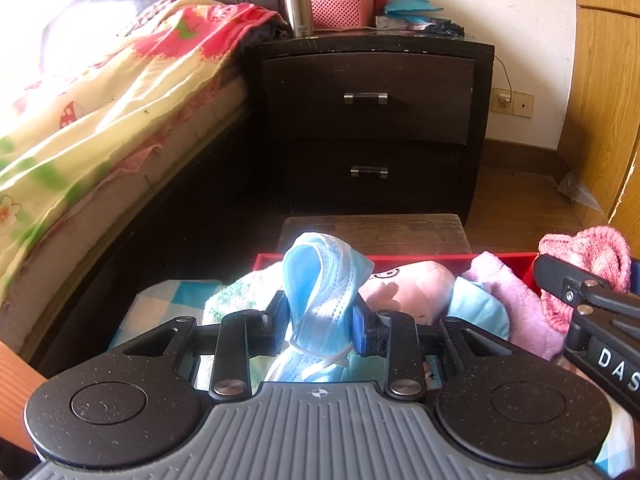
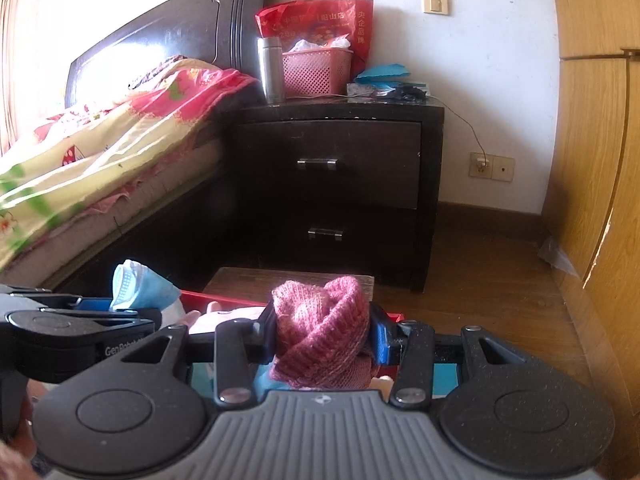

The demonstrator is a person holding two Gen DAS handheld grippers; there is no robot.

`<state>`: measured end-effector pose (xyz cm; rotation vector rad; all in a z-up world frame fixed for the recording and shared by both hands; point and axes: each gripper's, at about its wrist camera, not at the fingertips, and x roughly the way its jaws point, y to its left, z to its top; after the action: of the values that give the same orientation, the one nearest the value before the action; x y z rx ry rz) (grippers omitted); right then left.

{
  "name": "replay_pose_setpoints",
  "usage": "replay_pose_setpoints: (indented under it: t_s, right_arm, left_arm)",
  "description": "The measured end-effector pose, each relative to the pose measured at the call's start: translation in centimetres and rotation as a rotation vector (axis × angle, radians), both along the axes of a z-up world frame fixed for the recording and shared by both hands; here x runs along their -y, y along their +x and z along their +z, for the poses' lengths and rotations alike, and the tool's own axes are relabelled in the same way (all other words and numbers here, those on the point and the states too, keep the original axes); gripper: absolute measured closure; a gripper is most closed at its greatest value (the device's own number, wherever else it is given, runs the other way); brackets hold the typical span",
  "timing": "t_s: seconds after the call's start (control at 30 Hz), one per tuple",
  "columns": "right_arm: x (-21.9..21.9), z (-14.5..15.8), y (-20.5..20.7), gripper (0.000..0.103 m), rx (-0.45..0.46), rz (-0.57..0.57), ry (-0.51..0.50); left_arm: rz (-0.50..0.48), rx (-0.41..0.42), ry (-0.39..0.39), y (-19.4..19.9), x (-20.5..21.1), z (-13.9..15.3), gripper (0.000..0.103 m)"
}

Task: Organize soft objects
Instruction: 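Carry the blue mask and pink knitted item in both grippers over the red box, then open both grippers to drop the mask and knitted item into the box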

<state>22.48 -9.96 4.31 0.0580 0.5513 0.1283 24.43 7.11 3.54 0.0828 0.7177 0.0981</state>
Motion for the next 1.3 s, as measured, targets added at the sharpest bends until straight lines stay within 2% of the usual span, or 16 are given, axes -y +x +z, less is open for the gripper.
replay_pose_setpoints:
  t_s: [0.23, 0.3, 0.37, 0.4, 0.5, 0.83, 1.3]
  right_arm:
    - [-0.5, -0.9, 0.8, 0.081, -0.002, -0.008, -0.029]
    - [-0.6, -1.0, 0.9, 0.076, -0.003, -0.013, -0.040]
    - [-0.7, -1.0, 1.0, 0.062, -0.001, -0.018, -0.036]
    - [-0.7, -0.8, 1.0, 0.060, 0.005, -0.020, -0.037]
    - [-0.8, -0.3, 0.6, 0.050, 0.032, -0.027, -0.043]
    - [0.1, 1.8, -1.0, 0.048, 0.058, -0.048, -0.005]
    - [1.2, 4.4, -4.5, 0.047, 0.080, -0.078, 0.006]
  left_arm:
    - [0.016, 0.000, 0.000, 0.6, -0.5, -0.2, 0.067]
    - [0.020, 0.002, 0.007, 0.7, -0.6, -0.3, 0.055]
    - [0.023, 0.007, 0.012, 0.7, -0.6, -0.2, 0.046]
    - [0.024, 0.010, 0.012, 0.6, -0.6, -0.1, 0.039]
    - [0.035, 0.021, 0.009, 0.4, -0.8, 0.3, 0.029]
    - [0.051, 0.019, -0.028, -0.9, -1.7, 2.2, 0.027]
    - [0.028, 0.042, -0.016, -5.3, -1.4, 4.5, 0.026]
